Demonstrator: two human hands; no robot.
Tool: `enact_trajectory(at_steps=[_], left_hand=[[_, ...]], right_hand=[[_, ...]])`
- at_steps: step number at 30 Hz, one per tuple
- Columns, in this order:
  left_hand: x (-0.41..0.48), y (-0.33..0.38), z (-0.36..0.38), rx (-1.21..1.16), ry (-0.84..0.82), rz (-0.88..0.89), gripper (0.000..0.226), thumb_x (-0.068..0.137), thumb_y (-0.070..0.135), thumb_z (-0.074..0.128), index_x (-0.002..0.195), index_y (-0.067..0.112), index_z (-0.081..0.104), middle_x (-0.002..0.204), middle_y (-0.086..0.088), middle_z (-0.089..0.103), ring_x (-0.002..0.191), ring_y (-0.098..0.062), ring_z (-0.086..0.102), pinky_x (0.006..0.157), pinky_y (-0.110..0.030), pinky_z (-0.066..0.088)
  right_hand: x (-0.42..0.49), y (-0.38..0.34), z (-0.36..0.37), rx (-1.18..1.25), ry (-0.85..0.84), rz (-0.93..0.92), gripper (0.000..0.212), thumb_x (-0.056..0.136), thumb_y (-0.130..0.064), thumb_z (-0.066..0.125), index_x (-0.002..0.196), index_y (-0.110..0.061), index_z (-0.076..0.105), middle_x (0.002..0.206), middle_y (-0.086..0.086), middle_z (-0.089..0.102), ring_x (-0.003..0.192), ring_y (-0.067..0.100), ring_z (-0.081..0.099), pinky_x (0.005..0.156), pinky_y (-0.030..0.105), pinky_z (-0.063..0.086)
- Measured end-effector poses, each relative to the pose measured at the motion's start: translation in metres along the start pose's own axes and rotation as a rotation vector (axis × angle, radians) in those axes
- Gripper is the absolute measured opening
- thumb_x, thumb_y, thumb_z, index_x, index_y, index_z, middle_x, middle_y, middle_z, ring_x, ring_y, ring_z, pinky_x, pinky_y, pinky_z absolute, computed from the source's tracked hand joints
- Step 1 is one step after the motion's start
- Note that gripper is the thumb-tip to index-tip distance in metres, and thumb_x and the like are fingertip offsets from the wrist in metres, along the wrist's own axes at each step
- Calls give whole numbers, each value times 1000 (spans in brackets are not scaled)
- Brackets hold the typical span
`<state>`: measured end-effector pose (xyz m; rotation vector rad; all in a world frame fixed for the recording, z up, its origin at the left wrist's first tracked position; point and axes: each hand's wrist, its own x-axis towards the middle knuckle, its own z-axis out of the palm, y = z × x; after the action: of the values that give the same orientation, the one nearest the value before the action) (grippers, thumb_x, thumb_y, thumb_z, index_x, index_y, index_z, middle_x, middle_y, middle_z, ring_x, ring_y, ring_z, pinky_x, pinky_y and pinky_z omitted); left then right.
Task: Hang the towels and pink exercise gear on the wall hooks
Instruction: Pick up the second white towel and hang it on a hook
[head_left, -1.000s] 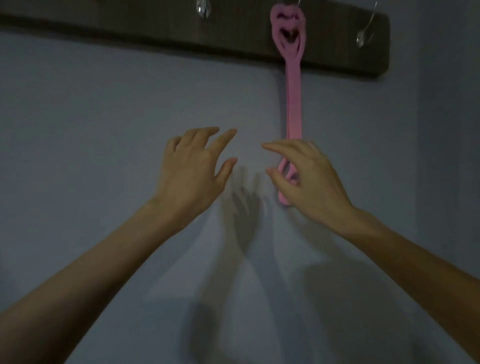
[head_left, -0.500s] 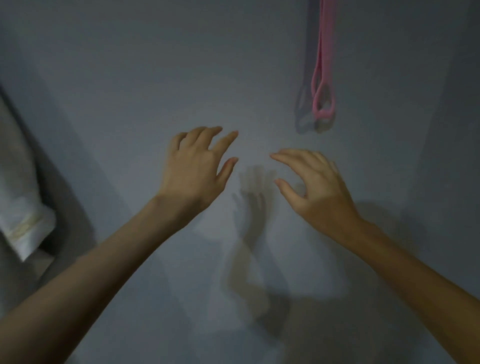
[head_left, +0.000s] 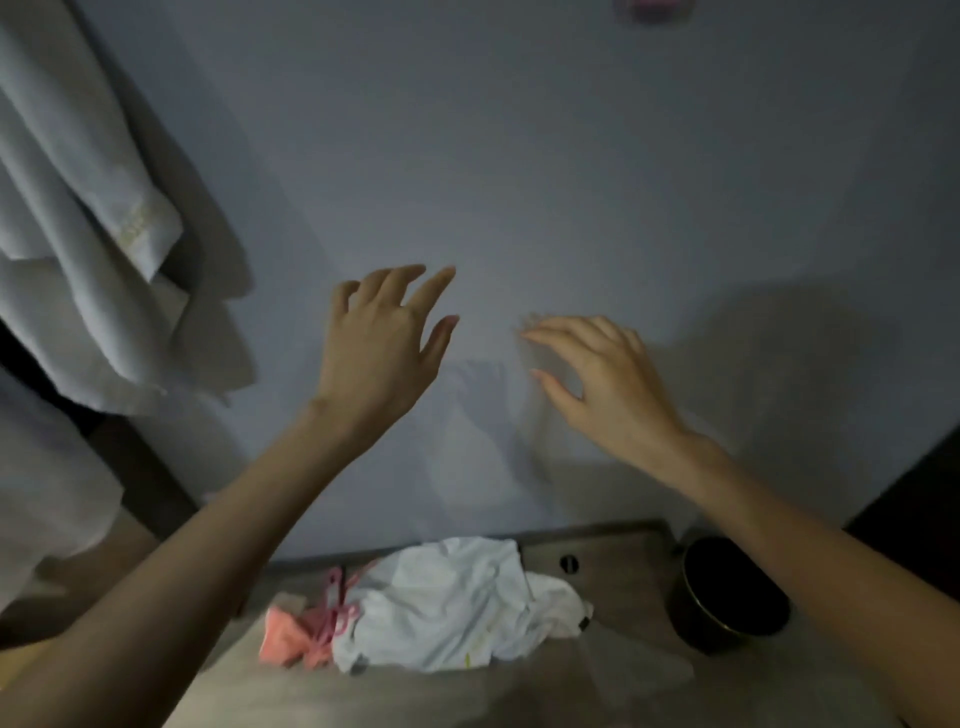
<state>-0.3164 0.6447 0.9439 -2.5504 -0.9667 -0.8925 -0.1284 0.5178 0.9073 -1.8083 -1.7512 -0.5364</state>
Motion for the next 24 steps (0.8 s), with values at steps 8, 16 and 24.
enact_trajectory(at_steps=[8,16,24], left_hand=[[-79,-44,33,27,-219,-68,48,96,44,42,141,28,39,139,-4,50,123,-28,48,99,-43,35],[-133,-144,112,1,-442,-181,49,95,43,43,141,28,38,140,-5,49,126,-28,47,103,-44,33],[-176,-215,228,-83,-686,-251,51,96,44,40,144,29,31,145,-4,44,131,-25,41,108,-42,28]], right_hand=[[-44,-45,76,148,-171,49,36,85,-26,57,120,-26,59,120,-7,61,109,10,47,90,25,30],[-38,-87,198,252,-363,122,32,85,-27,52,114,-20,63,115,-2,65,104,22,59,91,37,44],[-38,-107,324,295,-578,305,28,89,-24,54,114,-21,63,119,-1,63,109,22,55,88,26,30]])
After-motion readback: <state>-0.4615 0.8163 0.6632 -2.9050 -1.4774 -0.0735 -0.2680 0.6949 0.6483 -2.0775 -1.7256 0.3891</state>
